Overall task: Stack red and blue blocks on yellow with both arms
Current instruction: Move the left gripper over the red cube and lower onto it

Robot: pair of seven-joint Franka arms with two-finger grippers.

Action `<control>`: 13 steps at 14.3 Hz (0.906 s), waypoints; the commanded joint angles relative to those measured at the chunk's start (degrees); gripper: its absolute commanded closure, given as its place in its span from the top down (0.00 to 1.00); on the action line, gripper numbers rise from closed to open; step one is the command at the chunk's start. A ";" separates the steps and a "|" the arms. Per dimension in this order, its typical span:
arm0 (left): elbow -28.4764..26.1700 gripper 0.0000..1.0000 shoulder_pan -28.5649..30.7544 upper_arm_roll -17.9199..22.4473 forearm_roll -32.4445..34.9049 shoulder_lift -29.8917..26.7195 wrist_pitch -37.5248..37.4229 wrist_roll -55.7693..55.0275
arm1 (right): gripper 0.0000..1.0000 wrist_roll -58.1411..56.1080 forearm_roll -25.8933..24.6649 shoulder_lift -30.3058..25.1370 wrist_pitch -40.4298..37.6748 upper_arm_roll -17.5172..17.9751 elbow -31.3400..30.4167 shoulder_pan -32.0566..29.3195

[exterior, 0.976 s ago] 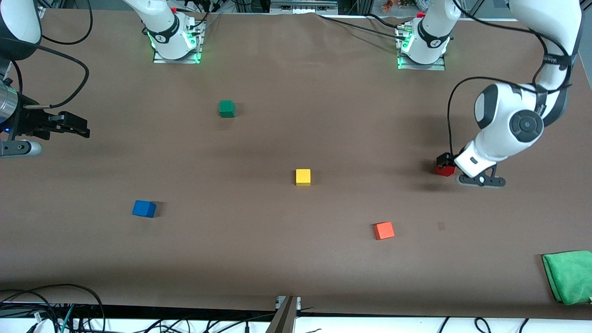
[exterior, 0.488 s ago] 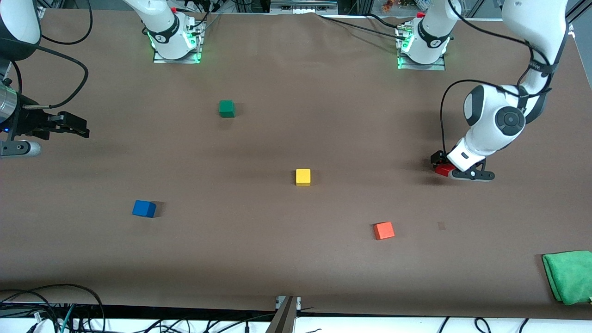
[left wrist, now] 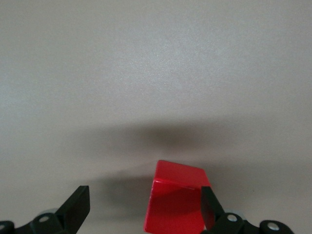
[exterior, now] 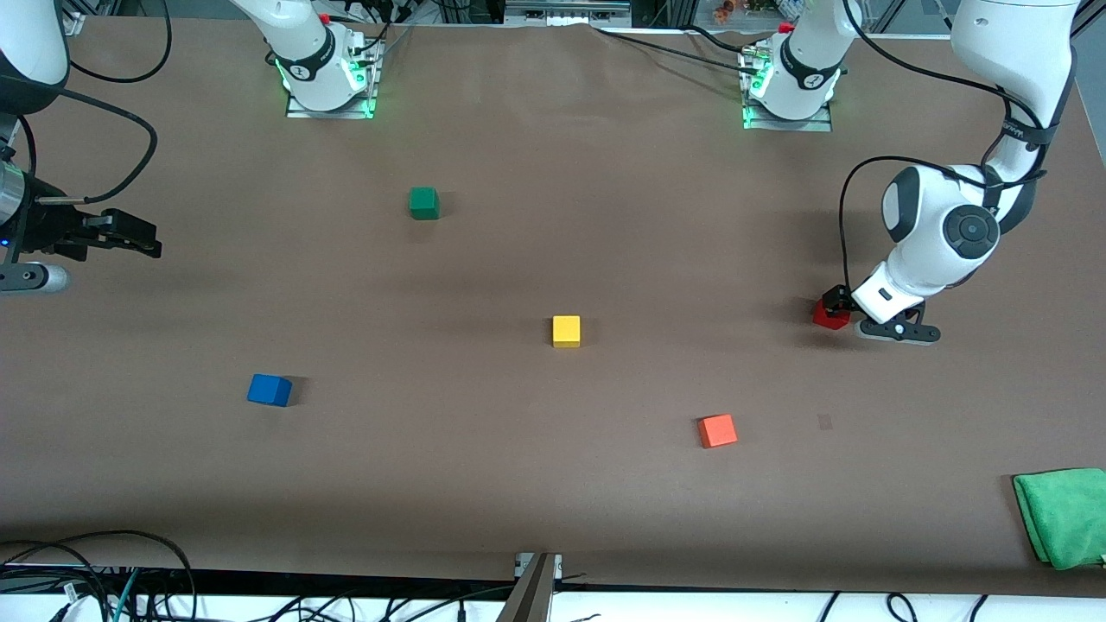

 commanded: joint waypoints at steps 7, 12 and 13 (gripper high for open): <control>0.30 1.00 -2.24 -0.67 1.35 0.46 0.05 -7.32 | 1.00 -0.43 -0.54 -0.15 0.18 0.25 -0.21 -0.34; 0.30 1.00 -4.36 -0.67 1.36 1.61 0.23 -10.94 | 1.00 -0.43 -0.36 -0.15 0.27 0.25 -0.21 -0.25; 0.39 1.00 -4.27 -0.58 1.44 1.96 0.32 -10.59 | 1.00 -0.43 -0.36 -0.15 0.19 0.25 -0.21 -0.25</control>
